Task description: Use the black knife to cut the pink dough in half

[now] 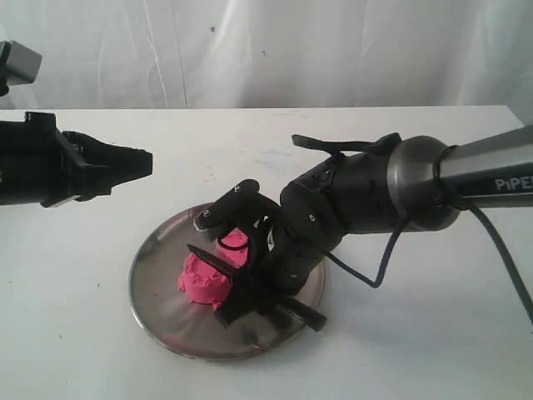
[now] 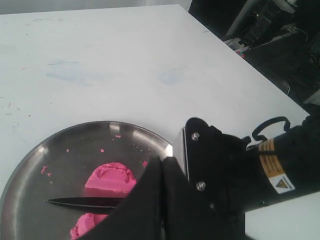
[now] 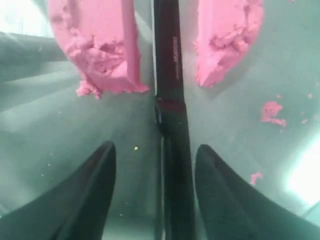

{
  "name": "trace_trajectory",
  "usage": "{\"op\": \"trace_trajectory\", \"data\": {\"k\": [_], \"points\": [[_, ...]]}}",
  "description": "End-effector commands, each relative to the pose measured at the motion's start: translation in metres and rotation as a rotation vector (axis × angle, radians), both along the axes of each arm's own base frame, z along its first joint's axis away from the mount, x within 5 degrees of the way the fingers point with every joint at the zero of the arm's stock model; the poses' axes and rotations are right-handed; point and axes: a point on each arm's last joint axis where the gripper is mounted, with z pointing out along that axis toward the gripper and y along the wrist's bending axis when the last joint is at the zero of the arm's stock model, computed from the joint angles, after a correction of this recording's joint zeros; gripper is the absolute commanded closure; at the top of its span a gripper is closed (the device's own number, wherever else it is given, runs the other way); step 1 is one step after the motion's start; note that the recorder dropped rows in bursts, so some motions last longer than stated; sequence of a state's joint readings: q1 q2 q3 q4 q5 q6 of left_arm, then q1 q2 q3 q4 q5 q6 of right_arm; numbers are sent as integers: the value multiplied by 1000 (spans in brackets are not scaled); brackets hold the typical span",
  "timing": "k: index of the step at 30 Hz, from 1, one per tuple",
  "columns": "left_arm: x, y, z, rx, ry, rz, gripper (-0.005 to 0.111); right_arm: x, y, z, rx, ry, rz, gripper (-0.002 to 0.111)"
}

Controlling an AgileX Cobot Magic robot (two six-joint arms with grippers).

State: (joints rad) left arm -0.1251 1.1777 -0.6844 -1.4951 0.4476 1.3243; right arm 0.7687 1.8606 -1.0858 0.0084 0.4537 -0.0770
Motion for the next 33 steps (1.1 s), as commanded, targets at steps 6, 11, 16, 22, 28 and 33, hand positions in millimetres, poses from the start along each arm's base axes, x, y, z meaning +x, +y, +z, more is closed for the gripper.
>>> {"op": "trace_trajectory", "data": {"k": [6, 11, 16, 22, 28, 33], "points": [[-36, 3, -1, -43, -6, -8, 107, -3, -8, 36, 58, -80, -26, 58], [-56, 5, 7, -76, -49, -10, 107, -11, -15, 56, 122, -122, -50, 58], [-76, 7, 15, -106, -90, -8, 107, -27, -29, 74, 209, -164, -92, 64], [-100, 10, 16, -135, -136, -5, 107, -61, -52, 99, 356, -255, -85, 103], [-115, 12, 13, -152, -156, -2, 107, -99, -76, 118, 506, -314, -83, 108], [-117, 11, 14, -156, -165, -13, 107, -120, -96, 119, 556, -317, -97, 108]]}}
